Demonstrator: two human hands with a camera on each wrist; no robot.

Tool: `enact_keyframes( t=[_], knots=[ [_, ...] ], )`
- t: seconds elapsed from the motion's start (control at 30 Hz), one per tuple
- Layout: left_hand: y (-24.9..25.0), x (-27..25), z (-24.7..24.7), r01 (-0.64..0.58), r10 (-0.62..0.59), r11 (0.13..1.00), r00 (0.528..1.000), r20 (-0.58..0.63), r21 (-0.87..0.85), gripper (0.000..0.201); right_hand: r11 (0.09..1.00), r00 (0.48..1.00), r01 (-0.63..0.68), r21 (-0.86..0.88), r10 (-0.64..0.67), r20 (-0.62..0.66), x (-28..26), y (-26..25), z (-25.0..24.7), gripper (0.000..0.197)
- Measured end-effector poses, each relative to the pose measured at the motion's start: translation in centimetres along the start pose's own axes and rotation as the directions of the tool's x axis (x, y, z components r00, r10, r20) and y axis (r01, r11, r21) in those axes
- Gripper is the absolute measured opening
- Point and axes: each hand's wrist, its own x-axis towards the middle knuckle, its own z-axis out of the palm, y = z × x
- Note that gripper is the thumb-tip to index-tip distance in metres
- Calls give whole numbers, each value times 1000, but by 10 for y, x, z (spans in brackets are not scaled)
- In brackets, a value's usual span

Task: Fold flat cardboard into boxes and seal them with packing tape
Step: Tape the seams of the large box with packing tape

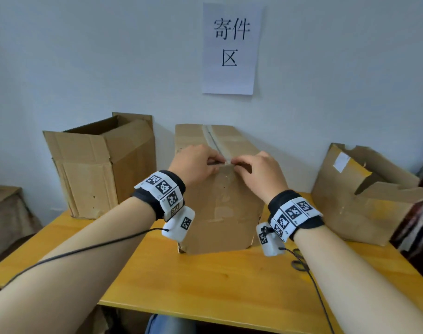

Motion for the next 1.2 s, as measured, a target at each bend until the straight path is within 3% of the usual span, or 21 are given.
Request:
enact_keyframes(
  t=[0.1, 0.2, 0.4, 0.5, 0.53, 0.6, 0.67, 0.73, 0.77, 0.83, 0.9, 0.97, 1.0, 1.07, 1.2],
  knots=[
    [2, 1, -2, -34, 12, 987, 990, 140, 156, 43, 988, 993, 78, -135, -66, 95, 0, -12, -3, 38],
    [7, 4, -4, -60, 5, 958, 981, 192, 280, 50, 964, 983, 64, -258, -16, 181, 7, -23, -2, 49],
    [17, 22, -5, -36, -43, 948, 969, 242, 316, 27, 910, 953, 83, -407, 47, 300, 34, -27, 5, 46],
    [10, 25, -16, -51, -8, 978, 960, 279, 202, 26, 960, 933, -3, -279, 103, 344, 37, -13, 8, 58],
    [6, 24, -21, -34, -1, 992, 962, 273, 123, 26, 986, 931, -61, -157, 113, 347, 36, -9, 3, 62],
    [-4, 20, -31, 23, -11, 998, 978, 206, -56, 22, 977, 946, -171, 128, 127, 297, 35, -3, -12, 52],
    [-19, 15, -34, 107, -89, 980, 990, 110, -168, 23, 913, 960, -269, 308, 227, 166, 30, 6, -24, 40],
    [-33, 11, -31, 237, -230, 950, 972, 58, -202, 40, 853, 911, -404, 330, 408, 61, 23, 21, -27, 34],
    [-38, 8, -30, 319, -312, 918, 948, 67, -237, 53, 816, 869, -485, 315, 490, 69, 19, 28, -26, 38],
    [-41, 0, -26, 509, -470, 766, 860, 198, -394, 72, 647, 735, -676, 353, 632, 247, 10, 37, -21, 63],
    [-44, -7, -23, 601, -514, 611, 796, 319, -516, 70, 367, 591, -796, 481, 644, 486, 2, 37, -18, 71],
    [-43, -13, -21, 600, -515, 588, 795, 320, -543, 58, 156, 550, -790, 592, 608, 573, 3, 29, -17, 65],
    [-44, -15, -20, 592, -523, 582, 797, 301, -557, 54, 139, 552, -781, 609, 609, 570, 5, 24, -17, 62],
    [-44, -20, -20, 589, -547, 551, 790, 278, -591, 47, 240, 586, -764, 598, 646, 489, 10, 10, -19, 58],
    [-50, -34, -22, 576, -583, 454, 769, 263, -680, 44, 420, 731, -641, 643, 590, 343, 14, -24, -37, 28]
  ],
)
